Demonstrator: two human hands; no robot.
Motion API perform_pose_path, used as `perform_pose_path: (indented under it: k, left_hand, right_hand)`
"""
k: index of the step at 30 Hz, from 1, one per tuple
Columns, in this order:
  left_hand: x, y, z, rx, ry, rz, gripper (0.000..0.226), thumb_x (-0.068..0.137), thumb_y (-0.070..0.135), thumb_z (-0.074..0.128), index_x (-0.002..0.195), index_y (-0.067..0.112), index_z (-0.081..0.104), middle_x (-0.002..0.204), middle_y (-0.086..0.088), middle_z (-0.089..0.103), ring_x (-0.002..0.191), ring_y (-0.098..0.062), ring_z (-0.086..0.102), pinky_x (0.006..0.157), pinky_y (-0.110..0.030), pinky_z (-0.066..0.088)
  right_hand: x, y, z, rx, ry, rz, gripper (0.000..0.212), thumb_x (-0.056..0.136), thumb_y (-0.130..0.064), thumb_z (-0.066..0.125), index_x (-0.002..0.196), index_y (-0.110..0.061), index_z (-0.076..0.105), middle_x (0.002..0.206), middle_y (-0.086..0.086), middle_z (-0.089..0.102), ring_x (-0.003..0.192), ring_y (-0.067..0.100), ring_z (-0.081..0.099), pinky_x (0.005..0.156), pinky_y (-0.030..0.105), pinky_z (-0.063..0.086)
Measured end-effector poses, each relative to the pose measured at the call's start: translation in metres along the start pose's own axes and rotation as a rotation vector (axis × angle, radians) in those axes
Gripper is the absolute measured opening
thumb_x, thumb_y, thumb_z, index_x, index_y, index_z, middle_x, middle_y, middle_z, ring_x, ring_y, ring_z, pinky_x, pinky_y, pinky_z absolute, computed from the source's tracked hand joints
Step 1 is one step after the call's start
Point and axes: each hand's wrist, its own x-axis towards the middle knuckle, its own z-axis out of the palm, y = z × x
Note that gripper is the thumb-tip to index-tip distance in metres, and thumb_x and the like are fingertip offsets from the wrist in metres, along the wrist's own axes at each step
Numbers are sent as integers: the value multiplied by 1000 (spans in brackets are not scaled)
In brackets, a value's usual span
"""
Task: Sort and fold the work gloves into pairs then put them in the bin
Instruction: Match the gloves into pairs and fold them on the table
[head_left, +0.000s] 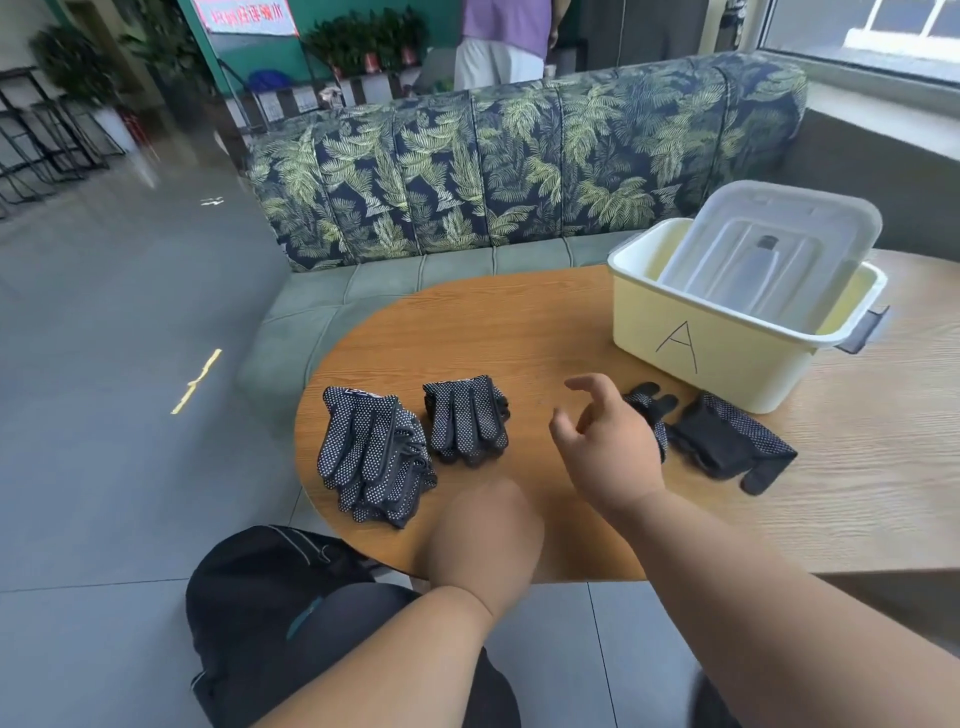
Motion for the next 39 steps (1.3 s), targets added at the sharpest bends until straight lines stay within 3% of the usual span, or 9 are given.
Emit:
perform_pose_path:
  k: [6,13,17,21,23,27,33,36,39]
  left_hand:
    - [0,2,-2,-5,-8,-45,11,80,39,48,80,29,53,81,15,59,89,-12,51,74,-32,46]
    - [-2,7,-6,13,-16,-75,10,83,39,50,80,31,54,82,15,59,90,-12,53,74,-32,48]
    - [-1,9,-6,4,-3,-84,9,84,38,53,81,30,56,81,15,60,90,-13,54,73,-31,45]
    - [-1,13,-5,9,19,-114,10,85,38,53,81,29,57,80,14,58,90,-14,54,70,-30,42]
    - [0,14,-5,8,24,-123,11,85,38,53,81,29,58,79,15,58,89,-14,54,69,-30,42]
    - [1,11,-4,-27,39,-104,27,92,52,54,78,29,57,72,10,58,83,-16,55,68,-33,43]
    - [2,4,-4,-137,61,-82,52,102,61,37,68,22,46,67,2,52,78,-30,54,68,-43,44]
    - [3,3,-4,-73,59,-78,45,102,55,42,71,22,47,67,2,52,76,-29,55,65,-41,46]
    - [4,4,-3,-82,54,-122,40,100,50,45,73,21,46,67,1,53,73,-28,54,61,-38,42]
  right_hand:
    - [-7,63,-48,-207,80,175,34,89,-47,66,115,-34,50,104,-8,67,97,24,66,75,35,46]
    - [-7,77,-51,-287,-55,138,13,94,-39,63,86,-28,60,86,-7,66,88,23,64,65,33,43]
    - [-16,73,-50,-346,-7,-48,9,88,-37,64,89,-28,61,88,-6,60,87,23,62,62,32,38]
    - [-17,64,-38,-476,-118,-188,37,81,-64,65,102,-33,66,93,-6,59,93,22,60,77,35,50]
    - [-16,62,-34,-546,-153,-177,35,84,-62,62,98,-30,65,93,-6,60,96,22,60,80,36,50]
    - [-24,55,-29,-471,-188,-208,21,91,-43,58,85,-24,61,86,-5,60,86,22,58,69,33,42]
    - [-51,26,-23,-158,-404,-226,18,92,-41,60,87,-26,69,81,-10,69,75,11,62,69,35,53]
    - [-40,36,-39,-153,-296,-113,16,88,-35,58,79,-24,64,73,-6,66,73,16,62,66,35,53]
    - [-15,61,-62,-267,2,-30,8,85,-34,63,88,-26,65,85,-8,63,84,22,61,69,33,46]
